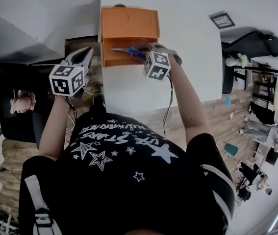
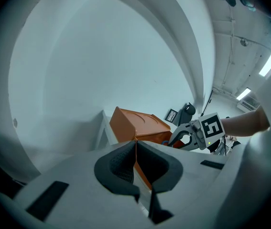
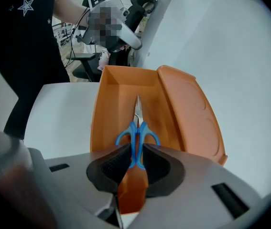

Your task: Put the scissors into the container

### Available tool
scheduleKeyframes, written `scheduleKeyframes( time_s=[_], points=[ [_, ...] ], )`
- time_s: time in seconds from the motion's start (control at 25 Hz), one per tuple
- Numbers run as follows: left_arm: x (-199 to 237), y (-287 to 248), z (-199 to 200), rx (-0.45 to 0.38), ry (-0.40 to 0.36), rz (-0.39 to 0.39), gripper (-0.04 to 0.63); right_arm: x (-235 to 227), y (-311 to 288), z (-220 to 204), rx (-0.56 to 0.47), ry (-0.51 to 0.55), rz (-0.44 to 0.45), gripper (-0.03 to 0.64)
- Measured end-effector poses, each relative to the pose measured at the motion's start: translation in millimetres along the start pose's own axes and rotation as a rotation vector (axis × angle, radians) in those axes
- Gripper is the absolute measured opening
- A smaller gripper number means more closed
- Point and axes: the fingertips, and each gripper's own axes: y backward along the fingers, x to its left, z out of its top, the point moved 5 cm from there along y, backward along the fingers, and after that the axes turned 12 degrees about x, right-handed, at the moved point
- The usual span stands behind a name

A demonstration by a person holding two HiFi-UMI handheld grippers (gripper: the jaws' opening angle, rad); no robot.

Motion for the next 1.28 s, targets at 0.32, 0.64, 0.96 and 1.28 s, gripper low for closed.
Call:
scheduleKeyframes(
  time_s=[0.32,0.64,0.96,1.28],
  points=[
    [0.8,-1.8,3.3,-0.008,0.005,-0.001,0.023,-1.7,-6.2,-1.4,0.031,-0.039,0.005,0.097],
    [-3.4,-0.1,1.3,-0.007,-0.008,0.005,0.023,-3.5,-1.6,-4.3,-0.005,-0.081,-0.037,0.097],
    [-24.7,24.4,-2.2,-0.042,-0.043,0.005,0.023,8.0,47.6,-3.3,-0.085,-0.194,-0.187,0.095],
    [-65.6,44.9,-2.7,-0.076,-0.078,0.011,0.023,34.6,108.8,-16.9,-0.218,-0.300,-0.354,0.086]
  ],
)
